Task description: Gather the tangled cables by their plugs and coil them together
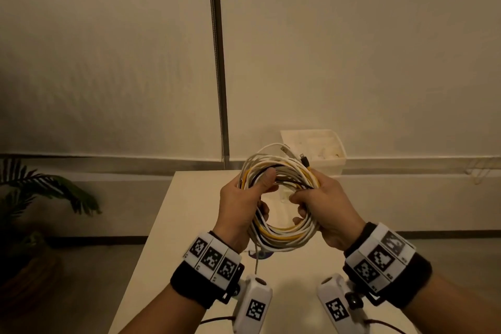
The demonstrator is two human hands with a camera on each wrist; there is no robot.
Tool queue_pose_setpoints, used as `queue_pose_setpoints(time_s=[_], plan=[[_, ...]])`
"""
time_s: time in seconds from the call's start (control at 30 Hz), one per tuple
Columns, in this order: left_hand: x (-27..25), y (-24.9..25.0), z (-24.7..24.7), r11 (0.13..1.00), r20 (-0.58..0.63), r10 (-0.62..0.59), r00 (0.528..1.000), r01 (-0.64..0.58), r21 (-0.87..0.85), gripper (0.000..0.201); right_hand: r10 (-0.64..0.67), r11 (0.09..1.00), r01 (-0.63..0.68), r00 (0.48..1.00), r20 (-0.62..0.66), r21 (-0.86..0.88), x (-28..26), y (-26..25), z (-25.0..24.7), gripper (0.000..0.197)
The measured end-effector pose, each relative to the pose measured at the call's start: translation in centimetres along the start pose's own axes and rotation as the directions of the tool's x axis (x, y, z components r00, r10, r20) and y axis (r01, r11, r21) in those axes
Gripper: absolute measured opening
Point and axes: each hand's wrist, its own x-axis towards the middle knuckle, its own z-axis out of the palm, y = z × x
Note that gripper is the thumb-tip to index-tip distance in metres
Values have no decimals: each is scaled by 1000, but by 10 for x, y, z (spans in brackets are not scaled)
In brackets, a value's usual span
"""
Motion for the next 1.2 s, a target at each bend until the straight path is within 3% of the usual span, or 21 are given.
queue_pose_setpoints(time_s=[0.1,0.17,0.23,0.3,0.37,0.4,0.47,0.5,0.57,0.63,0.7,0.73,0.83,0.93,1.0,1.1,1.2], plan=[[-2,-5,3,999,-68,-7,998,4,-41,35,14,999,-13,999,36,-40,1,2,-3,31],[-1,-3,4,998,-90,-4,996,-2,-70,30,34,999,-33,990,134,-7,4,-2,-7,29],[2,4,4,992,-93,-10,996,-2,-125,27,2,995,-30,958,286,96,4,-9,-15,27],[7,16,2,984,-86,-3,996,-12,-177,27,-88,974,1,922,376,226,5,-14,-26,40],[12,33,0,976,-66,24,998,-37,-214,28,-184,919,57,937,297,389,2,-14,-38,51],[15,42,0,972,-62,42,997,-55,-226,27,-203,889,87,955,217,449,-1,-9,-43,47],[18,58,-1,967,-64,67,996,-80,-241,25,-187,911,125,975,123,393,-13,9,-44,31],[19,65,-1,963,-60,73,995,-86,-257,27,-155,950,102,974,163,294,-19,22,-38,23],[18,73,0,953,-34,80,996,-86,-290,32,-26,997,-5,922,387,81,-33,51,-15,21],[15,74,1,948,-5,66,998,-64,-311,37,129,991,-116,795,593,-61,-42,77,15,28],[12,72,1,946,28,39,999,-28,-324,46,159,984,-170,711,685,-51,-44,89,43,42],[11,69,0,943,40,27,999,-12,-332,47,134,981,-193,711,691,8,-43,92,54,50],[5,65,-3,939,51,19,999,0,-345,34,49,905,-282,813,581,319,-39,91,66,66],[0,59,-14,933,2,9,1000,-8,-361,30,-49,751,-236,912,408,616,-43,92,57,60],[-1,50,-22,932,-44,-16,999,-1,-362,37,-105,731,-129,949,298,670,-49,88,48,66],[-5,31,-25,935,-119,-76,990,30,-353,56,-176,774,50,975,138,632,-54,68,43,70],[-11,10,-24,933,-164,-123,979,57,-356,53,-164,807,148,986,-23,572,-52,42,40,61]])
